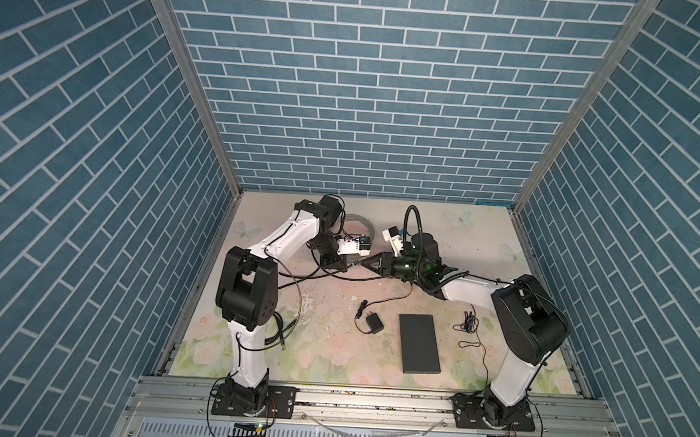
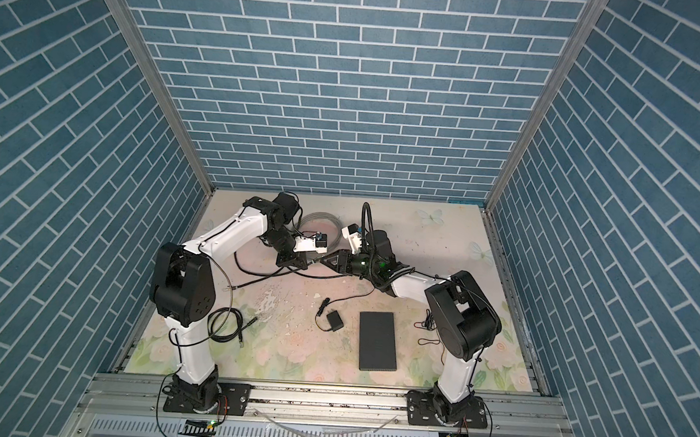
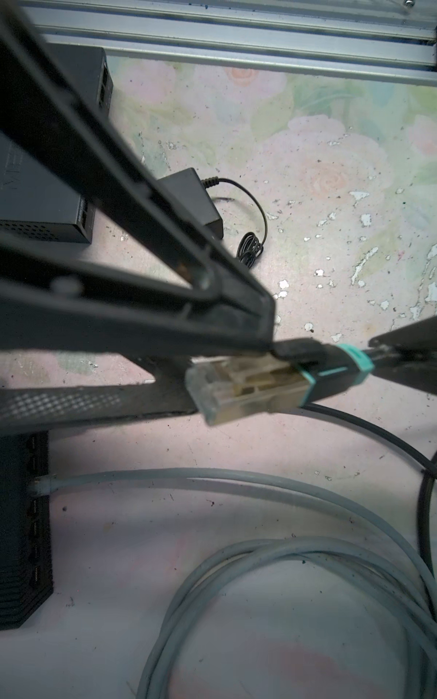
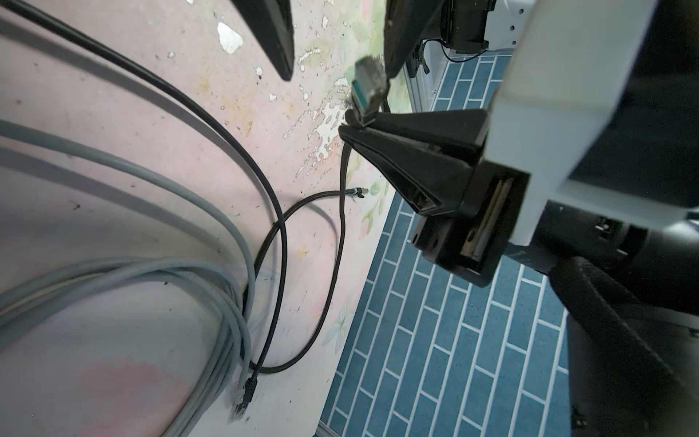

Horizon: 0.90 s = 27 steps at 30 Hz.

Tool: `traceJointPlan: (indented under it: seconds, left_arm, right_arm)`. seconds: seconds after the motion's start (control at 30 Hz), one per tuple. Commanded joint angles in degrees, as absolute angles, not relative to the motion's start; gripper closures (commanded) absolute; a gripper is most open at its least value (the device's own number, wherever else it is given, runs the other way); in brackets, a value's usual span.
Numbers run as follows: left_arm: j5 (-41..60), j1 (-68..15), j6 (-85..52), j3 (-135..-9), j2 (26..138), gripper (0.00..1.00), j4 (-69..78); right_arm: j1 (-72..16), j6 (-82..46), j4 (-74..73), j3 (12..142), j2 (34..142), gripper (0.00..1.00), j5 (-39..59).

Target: Insert the plug into the switch port

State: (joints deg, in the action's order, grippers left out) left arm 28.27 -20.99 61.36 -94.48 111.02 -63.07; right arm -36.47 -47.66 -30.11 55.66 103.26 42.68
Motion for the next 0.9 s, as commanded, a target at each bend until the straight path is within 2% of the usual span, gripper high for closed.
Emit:
traceJointPlan:
  seconds: [0.0, 0.1, 0.3, 0.47, 0.57, 0.63, 0.73, 0.87]
  left_arm:
    - [29.80, -21.57, 61.96, -95.64, 111.80, 0.95, -64.95]
    - [30.28, -21.75, 61.97, -95.62, 111.50, 0.95, -64.69]
    - [31.97, -21.72, 62.70, -95.55, 111.10, 0.95, -65.20]
    - [31.94, -21.71, 62.45, -95.26, 110.66, 0.95, -64.39]
    - [32.15, -21.71, 61.81, -94.95, 110.35, 0.94, -63.25]
    - [31.73, -21.69, 61.12, -94.64, 110.09, 0.89, -61.98]
    - [30.01, -21.66, 59.59, -92.51, 108.72, 0.68, -57.16]
    - [28.15, -21.71, 55.35, -86.46, 104.29, 0.60, -46.47]
  right_arm:
    - [-36.87, -44.23, -30.08, 58.34, 101.67, 0.60, 42.78]
    - [-36.89, -44.18, -30.40, 59.01, 102.25, 0.61, 43.19]
    - [-36.99, -44.60, -31.11, 60.37, 103.52, 0.69, 43.46]
    - [-37.01, -45.43, -31.55, 60.82, 104.14, 0.85, 44.77]
    - [-37.00, -46.26, -31.52, 60.09, 103.98, 0.91, 45.36]
    - [-36.98, -46.73, -31.16, 59.16, 103.56, 0.94, 45.06]
    - [-36.91, -47.81, -29.13, 58.41, 103.12, 0.95, 43.64]
    - [-36.48, -52.93, -28.21, 57.85, 103.17, 0.95, 40.47]
